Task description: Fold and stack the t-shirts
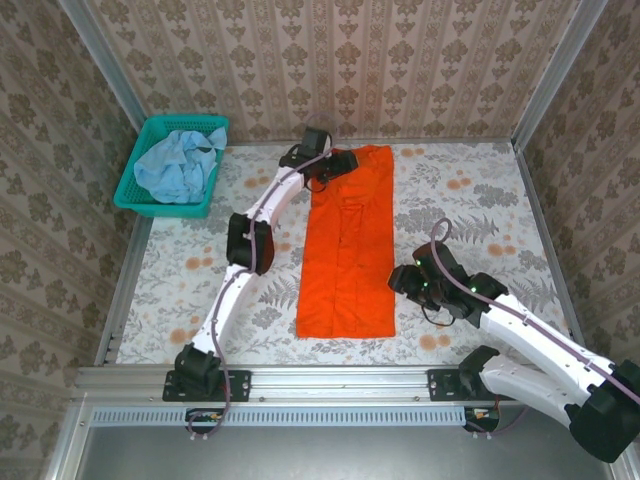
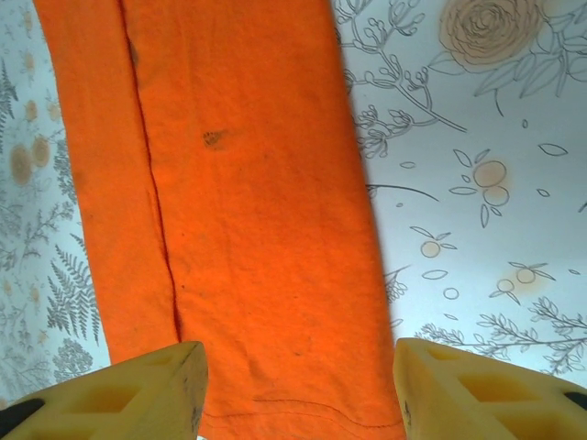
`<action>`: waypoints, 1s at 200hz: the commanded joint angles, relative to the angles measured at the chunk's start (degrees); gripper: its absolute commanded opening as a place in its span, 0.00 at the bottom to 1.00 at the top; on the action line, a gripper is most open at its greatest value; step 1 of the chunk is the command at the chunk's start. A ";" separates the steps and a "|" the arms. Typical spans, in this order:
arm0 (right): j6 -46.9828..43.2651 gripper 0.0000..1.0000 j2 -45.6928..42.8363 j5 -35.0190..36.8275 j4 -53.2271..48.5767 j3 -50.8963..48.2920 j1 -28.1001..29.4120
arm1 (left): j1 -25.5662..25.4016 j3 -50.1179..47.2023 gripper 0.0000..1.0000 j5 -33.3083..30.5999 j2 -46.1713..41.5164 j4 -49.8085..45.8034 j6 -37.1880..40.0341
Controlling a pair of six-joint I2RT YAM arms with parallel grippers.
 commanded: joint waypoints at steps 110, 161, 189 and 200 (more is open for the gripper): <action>-11.73 0.56 11.36 -11.95 -0.02 -5.19 -5.26 | 5.22 -15.14 0.87 -4.90 -34.55 -22.33 12.20; -17.11 0.54 14.88 -22.87 2.27 -7.33 -5.26 | -1.07 -65.68 0.69 -3.60 -64.62 -22.91 9.22; -15.49 0.54 14.23 -25.73 2.49 -10.08 -5.26 | -6.70 -88.88 0.61 -5.47 -77.71 -22.33 2.24; -13.85 0.53 13.92 -28.03 5.65 -11.33 -5.24 | -8.06 -97.07 0.57 -4.27 -82.59 -19.77 -1.70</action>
